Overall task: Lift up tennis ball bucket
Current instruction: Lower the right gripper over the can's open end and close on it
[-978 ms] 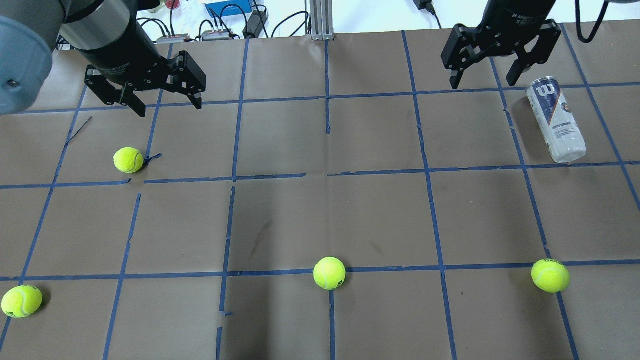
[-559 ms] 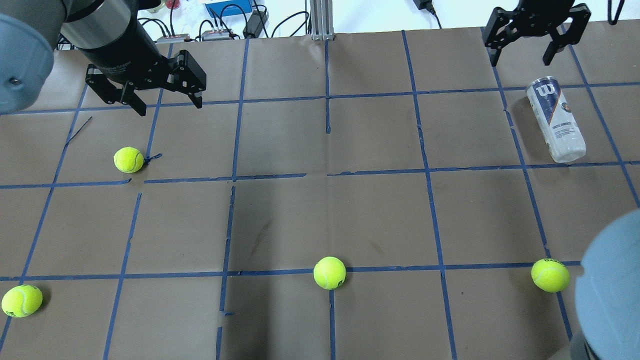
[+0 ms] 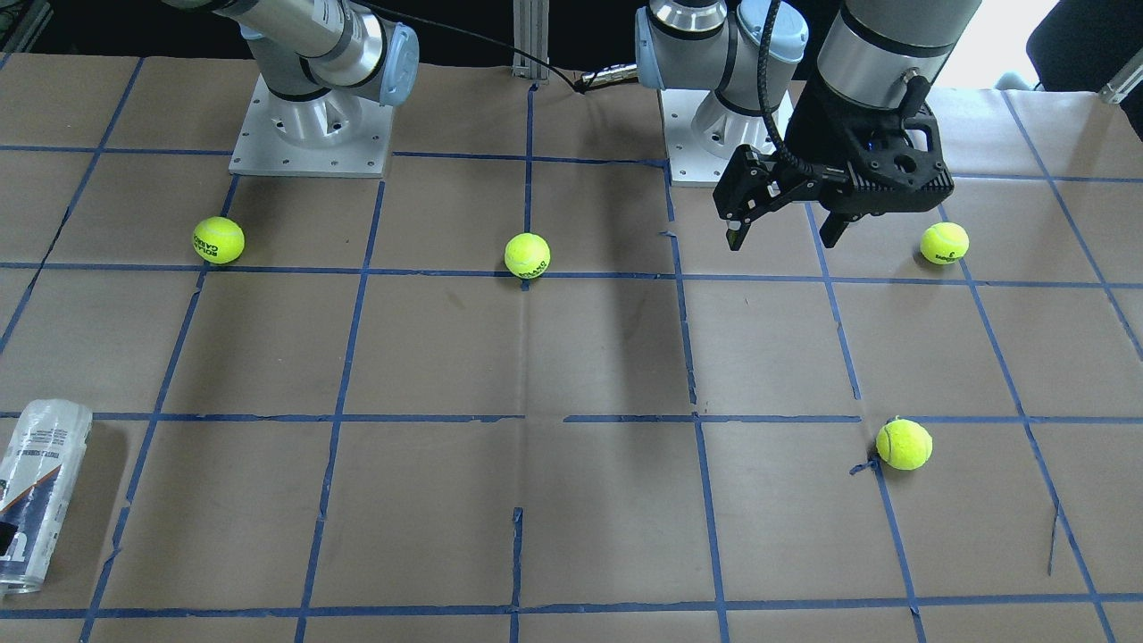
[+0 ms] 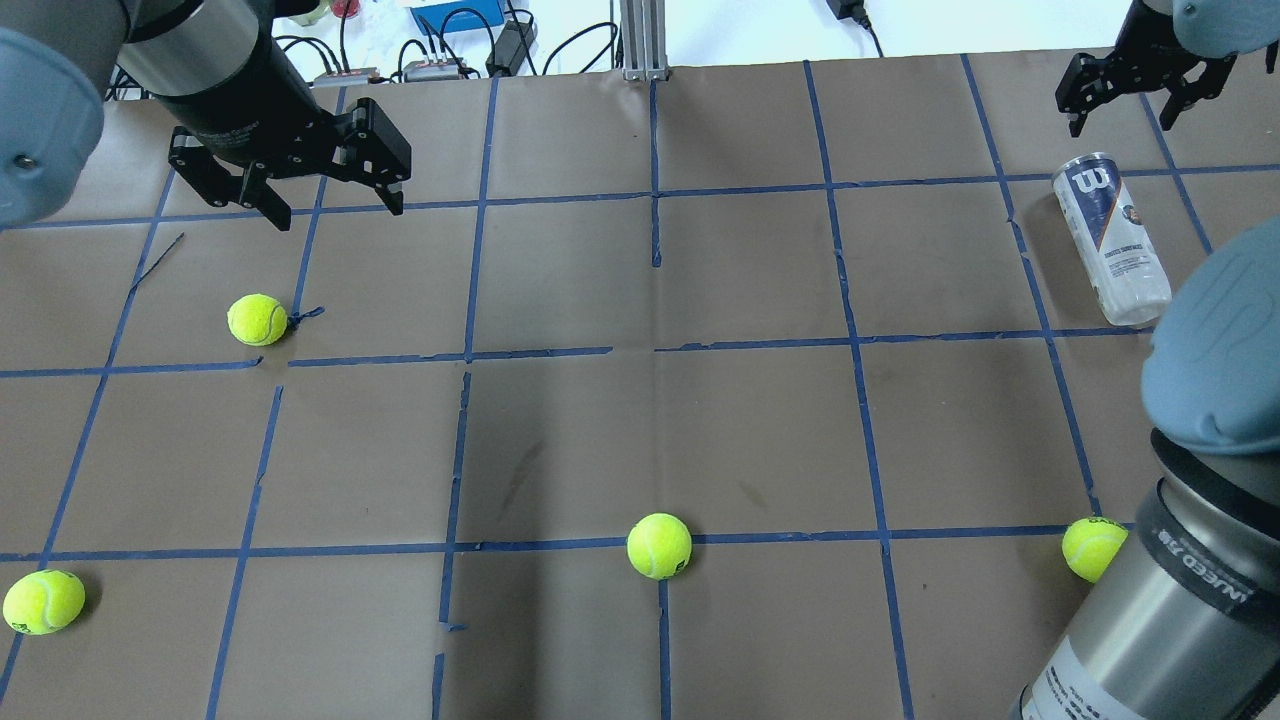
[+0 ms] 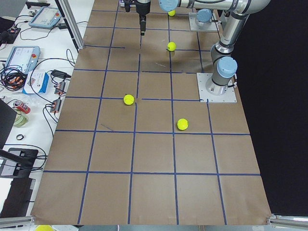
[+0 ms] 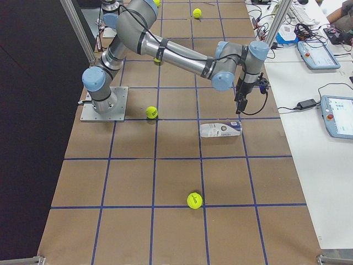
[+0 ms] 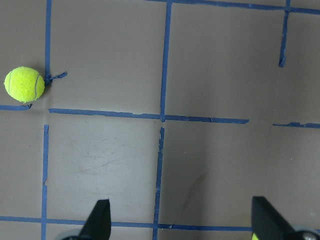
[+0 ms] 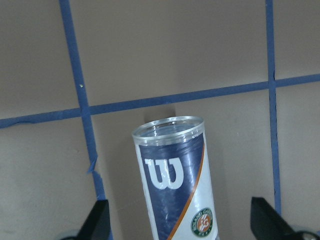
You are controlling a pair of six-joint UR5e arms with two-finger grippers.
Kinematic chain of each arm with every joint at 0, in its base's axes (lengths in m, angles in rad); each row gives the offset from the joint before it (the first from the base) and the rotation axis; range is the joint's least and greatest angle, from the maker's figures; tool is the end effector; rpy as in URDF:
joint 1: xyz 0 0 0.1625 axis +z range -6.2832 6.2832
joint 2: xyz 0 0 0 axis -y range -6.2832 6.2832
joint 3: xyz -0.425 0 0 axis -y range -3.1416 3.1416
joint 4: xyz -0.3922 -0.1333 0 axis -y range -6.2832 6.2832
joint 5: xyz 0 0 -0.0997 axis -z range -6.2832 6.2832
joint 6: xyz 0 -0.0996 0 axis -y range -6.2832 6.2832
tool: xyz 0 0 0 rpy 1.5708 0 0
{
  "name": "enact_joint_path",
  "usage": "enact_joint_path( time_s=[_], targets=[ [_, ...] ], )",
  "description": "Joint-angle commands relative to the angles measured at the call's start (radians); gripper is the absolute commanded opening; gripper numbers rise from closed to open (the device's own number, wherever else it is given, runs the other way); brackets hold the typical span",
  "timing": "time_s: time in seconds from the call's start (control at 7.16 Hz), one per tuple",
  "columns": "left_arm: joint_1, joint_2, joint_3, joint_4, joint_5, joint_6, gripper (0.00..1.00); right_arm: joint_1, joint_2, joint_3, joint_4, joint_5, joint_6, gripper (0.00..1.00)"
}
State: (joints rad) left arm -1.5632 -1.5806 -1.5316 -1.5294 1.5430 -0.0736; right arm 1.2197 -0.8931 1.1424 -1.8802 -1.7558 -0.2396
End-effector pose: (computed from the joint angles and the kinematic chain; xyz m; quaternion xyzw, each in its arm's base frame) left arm -0.1322 -0.5037 0.5067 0.0401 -0.9985 0.0349 0.0150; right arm -0.1507 -0.7456 0.3051 -0.0582 -0.9936 0.0018 0.0970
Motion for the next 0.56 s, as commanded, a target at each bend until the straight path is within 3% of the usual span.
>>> enact_joint_path(
  time_s=[0.0,0.28,0.42],
  targets=[
    [0.002,0.001,-0.001,0.0,0.0,0.0,1.0,-0.012,0.023,0.0,-0.036,0.009,-0.015,1.0],
    [-0.001,0.001,-0.004,0.0,0.002,0.0,1.0,-0.014,0.064,0.037,-0.057,0.085,-0.032,1.0],
    [-0.001,0.001,-0.002,0.0,0.0,0.0,1.0,-0.015,0.066,0.059,-0.098,0.073,-0.052,1.0]
  ],
)
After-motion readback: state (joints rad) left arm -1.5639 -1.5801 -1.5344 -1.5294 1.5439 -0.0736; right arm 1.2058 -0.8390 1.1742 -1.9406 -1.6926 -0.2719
